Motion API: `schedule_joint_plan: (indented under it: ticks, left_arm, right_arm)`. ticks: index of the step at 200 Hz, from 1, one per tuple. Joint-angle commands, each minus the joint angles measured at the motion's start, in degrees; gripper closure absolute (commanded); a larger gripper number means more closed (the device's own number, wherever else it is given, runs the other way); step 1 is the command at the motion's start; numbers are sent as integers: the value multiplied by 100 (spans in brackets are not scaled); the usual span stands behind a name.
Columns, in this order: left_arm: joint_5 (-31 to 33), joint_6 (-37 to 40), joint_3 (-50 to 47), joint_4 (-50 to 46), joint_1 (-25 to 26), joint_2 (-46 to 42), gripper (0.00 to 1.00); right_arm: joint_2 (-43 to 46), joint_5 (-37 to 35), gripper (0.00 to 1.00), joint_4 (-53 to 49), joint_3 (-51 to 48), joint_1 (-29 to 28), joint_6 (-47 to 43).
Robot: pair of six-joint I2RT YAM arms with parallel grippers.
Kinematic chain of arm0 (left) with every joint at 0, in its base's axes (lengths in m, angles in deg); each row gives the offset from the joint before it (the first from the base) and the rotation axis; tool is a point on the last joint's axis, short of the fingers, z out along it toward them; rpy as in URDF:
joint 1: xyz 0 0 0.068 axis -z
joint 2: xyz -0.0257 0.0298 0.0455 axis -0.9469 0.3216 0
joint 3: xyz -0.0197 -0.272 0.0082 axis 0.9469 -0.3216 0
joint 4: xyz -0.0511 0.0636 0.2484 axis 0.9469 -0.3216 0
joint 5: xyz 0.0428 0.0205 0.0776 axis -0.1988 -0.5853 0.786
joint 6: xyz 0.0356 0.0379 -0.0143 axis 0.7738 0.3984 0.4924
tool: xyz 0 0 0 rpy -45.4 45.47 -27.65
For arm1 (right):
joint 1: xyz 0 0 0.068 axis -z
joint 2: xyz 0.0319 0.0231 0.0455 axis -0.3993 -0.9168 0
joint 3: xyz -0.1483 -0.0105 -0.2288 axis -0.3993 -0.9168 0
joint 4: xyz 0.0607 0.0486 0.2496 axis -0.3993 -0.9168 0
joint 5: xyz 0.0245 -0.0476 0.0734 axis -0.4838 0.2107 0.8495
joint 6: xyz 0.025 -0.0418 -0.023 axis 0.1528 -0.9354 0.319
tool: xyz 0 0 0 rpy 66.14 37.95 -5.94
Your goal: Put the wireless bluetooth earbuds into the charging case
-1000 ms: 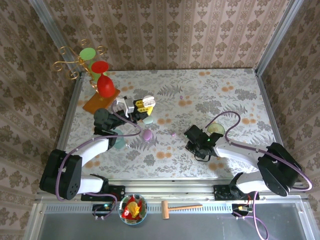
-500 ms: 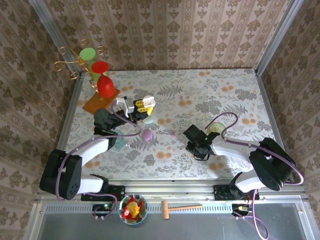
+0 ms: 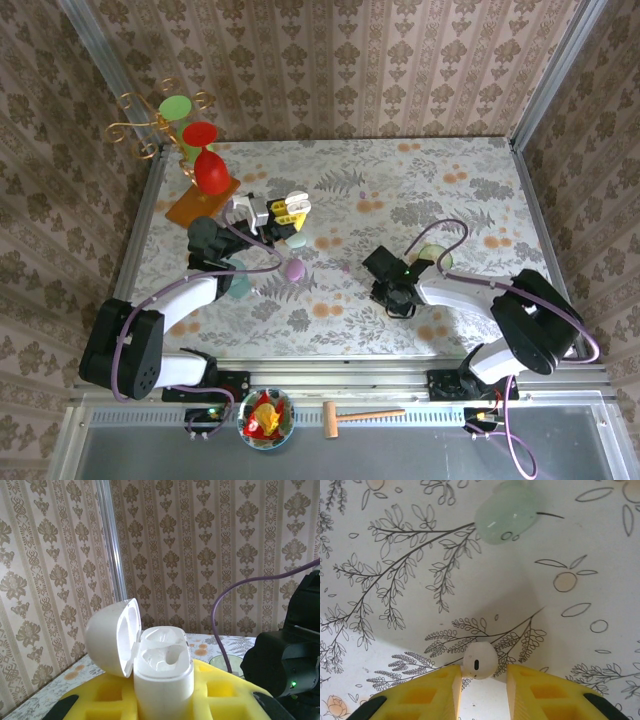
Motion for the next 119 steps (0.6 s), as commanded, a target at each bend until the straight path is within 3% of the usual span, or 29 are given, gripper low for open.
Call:
schedule_joint_plan:
  ticks: [1, 74, 119]
  left_arm:
    - [-119, -55, -52, 295, -3, -47, 100]
    - [-49, 30, -123, 174, -39, -192, 100]
    - [34, 32, -141, 50, -78, -278, 100]
  right_arm:
    - [-357, -133, 71, -56, 349, 27, -552]
    - [-1327, 227, 73, -561, 1501, -130, -2578]
    - [-1696, -12, 70, -776, 2144, -124, -3495]
